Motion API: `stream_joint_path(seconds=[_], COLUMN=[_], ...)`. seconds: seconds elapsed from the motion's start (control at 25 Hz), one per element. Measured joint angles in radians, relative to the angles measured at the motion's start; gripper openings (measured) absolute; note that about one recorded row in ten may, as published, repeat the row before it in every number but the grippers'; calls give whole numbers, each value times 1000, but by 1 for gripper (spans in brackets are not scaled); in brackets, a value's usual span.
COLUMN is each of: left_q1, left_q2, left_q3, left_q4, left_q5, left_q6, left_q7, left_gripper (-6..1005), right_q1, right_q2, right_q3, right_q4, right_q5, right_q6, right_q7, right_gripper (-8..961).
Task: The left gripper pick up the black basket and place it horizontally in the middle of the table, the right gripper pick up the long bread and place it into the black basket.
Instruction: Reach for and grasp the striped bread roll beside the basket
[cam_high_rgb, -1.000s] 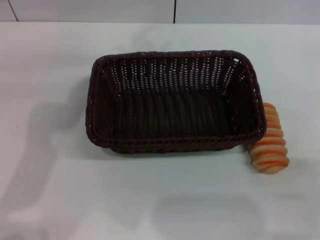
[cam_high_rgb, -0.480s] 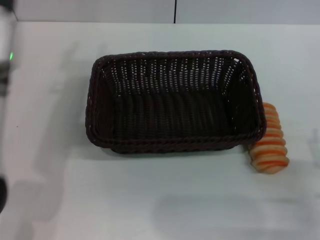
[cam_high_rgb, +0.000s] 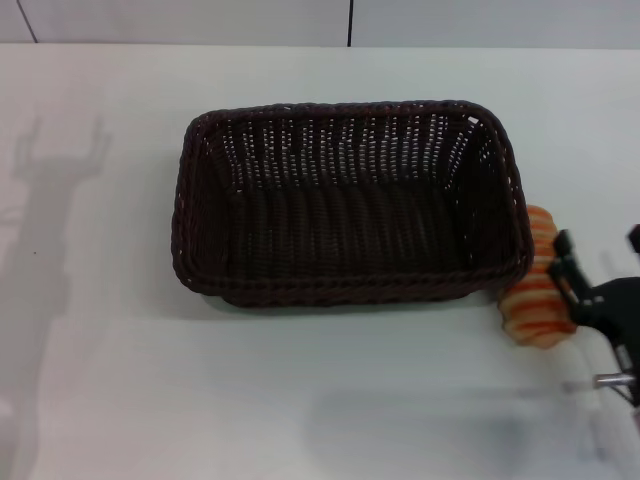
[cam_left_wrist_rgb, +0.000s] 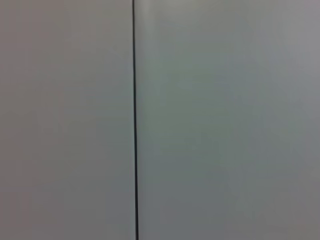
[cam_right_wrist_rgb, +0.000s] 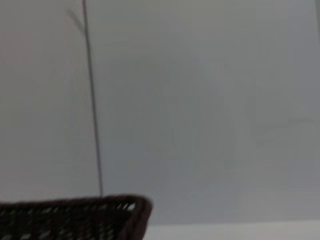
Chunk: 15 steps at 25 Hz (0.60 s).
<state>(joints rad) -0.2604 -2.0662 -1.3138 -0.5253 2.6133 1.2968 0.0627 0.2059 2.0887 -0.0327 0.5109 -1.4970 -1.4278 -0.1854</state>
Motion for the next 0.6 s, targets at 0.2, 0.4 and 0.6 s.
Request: stream_joint_path(seconds=[0.2,0.4,0.6], left_q1=[-7,-11,-19], left_q2=[0,1,3], left_q3=[2,3,9], left_q4=[3,4,15], left_q5=[5,6,8], left_q6=[15,20,27], left_q7=[15,20,26], left_gripper=[802,802,802], right_q1=[45,72,88], right_q2=[1,1,1], right_q3=[0,6,10], right_q4=[0,-3,-1], right_q5=[1,7,8], right_q6=[128,210,251], right_q7=[7,10,11], right_gripper=[783,768,753])
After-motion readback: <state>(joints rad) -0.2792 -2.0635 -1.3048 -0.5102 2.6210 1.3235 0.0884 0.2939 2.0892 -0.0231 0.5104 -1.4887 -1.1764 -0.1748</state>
